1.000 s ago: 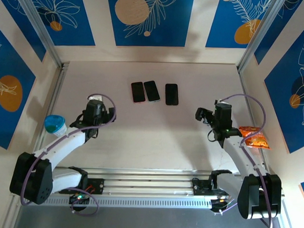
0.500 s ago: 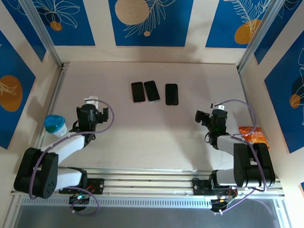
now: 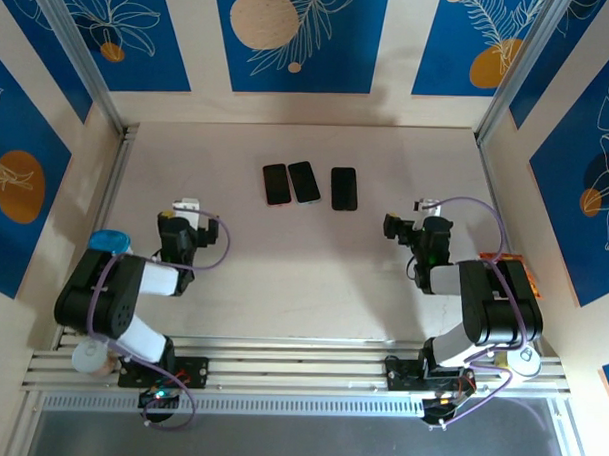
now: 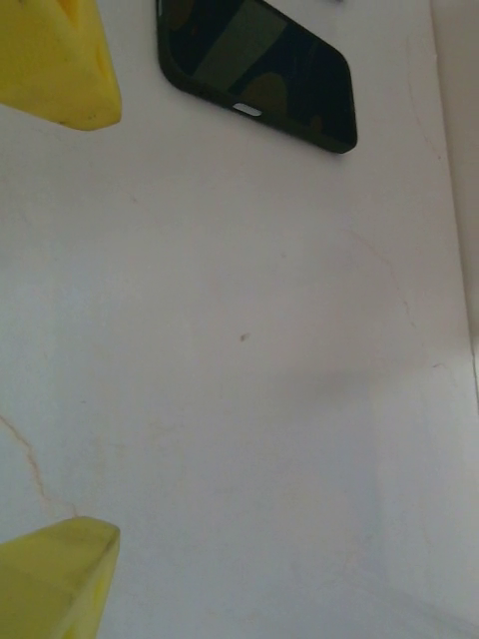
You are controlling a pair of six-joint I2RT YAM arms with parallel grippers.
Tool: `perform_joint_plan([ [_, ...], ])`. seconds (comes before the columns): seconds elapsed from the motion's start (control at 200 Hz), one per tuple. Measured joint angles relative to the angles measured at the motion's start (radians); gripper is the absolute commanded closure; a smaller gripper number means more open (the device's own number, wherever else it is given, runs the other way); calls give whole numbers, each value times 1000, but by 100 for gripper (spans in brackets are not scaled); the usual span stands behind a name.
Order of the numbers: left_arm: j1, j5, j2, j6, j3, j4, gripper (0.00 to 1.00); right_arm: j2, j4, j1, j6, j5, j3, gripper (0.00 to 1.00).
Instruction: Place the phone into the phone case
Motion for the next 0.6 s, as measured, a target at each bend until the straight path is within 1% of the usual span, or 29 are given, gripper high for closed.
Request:
perform_joint_plan([
  [0.205, 14, 37, 7, 8, 3, 18, 0, 0, 0, -3, 0, -12, 3, 1],
  [0.6, 21, 18, 7, -11, 3, 28, 0, 0, -2, -7, 0, -26, 3, 1],
])
